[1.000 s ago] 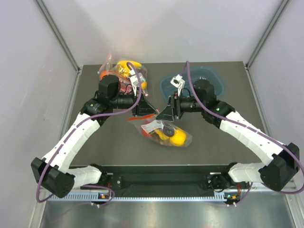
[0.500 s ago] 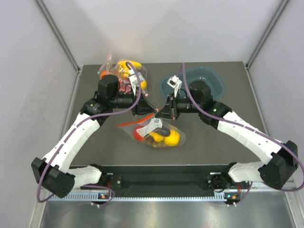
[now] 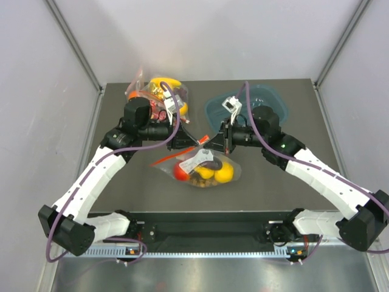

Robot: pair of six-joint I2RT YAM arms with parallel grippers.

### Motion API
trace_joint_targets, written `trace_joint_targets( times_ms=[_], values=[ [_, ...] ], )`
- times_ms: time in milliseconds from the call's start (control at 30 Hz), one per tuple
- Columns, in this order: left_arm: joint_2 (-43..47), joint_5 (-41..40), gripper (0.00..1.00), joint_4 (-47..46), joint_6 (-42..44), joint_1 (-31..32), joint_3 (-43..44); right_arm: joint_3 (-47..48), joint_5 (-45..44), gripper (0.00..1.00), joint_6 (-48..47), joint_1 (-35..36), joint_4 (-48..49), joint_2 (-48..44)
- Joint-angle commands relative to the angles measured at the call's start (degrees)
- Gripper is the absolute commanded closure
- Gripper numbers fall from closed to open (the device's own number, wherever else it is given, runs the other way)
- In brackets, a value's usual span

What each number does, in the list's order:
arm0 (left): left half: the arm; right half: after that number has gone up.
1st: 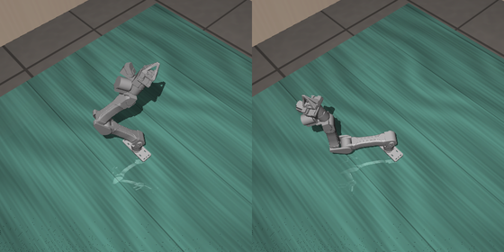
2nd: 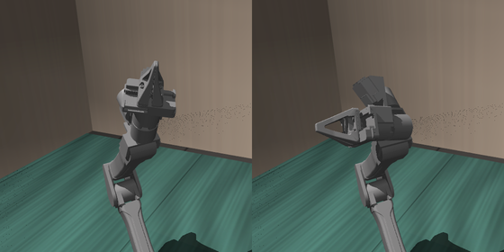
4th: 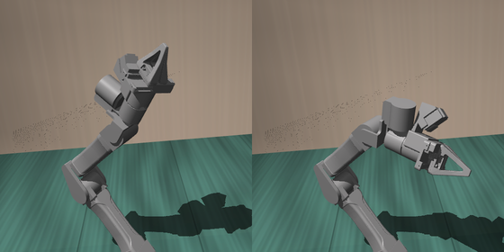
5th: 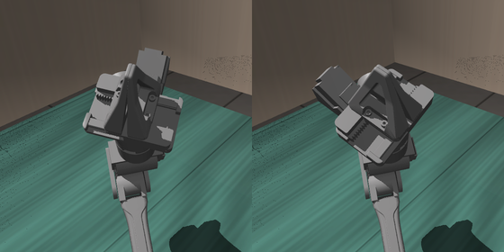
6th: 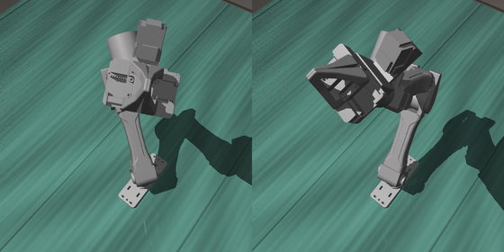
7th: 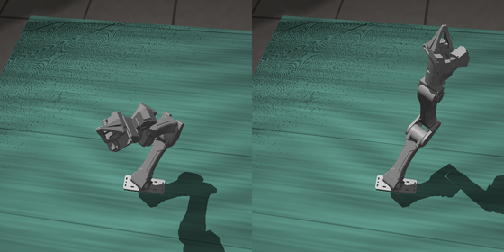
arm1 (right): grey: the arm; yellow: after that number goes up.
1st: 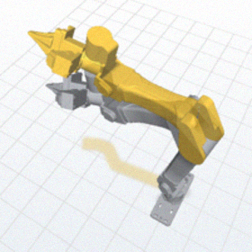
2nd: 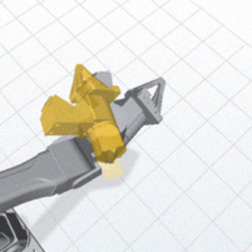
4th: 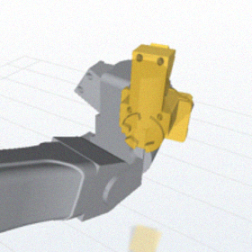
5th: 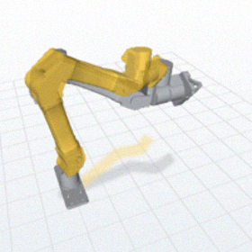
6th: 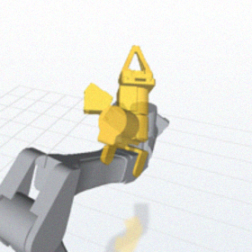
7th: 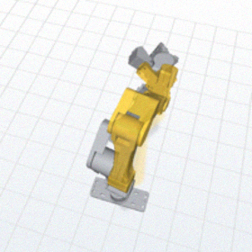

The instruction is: Open the zip-top bag and remove the fake food

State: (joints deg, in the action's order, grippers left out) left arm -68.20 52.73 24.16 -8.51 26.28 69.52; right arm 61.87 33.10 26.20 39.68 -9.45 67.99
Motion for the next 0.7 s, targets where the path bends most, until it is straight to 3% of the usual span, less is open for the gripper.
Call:
trace_joint_targets(
  times_ms=[0, 667],
  values=[
    [2.2, -1.2, 1.0, 4.4, 4.0, -0.4, -0.4, 1.1, -1.9, 1.0, 1.7, -2.4, 3.7, -2.2],
    [2.6, -0.8, 1.0, 7.4, 5.4, -0.5, -2.9, -1.4, -4.4, 1.0, 3.0, -16.6, -3.0, -5.6]
  ],
)
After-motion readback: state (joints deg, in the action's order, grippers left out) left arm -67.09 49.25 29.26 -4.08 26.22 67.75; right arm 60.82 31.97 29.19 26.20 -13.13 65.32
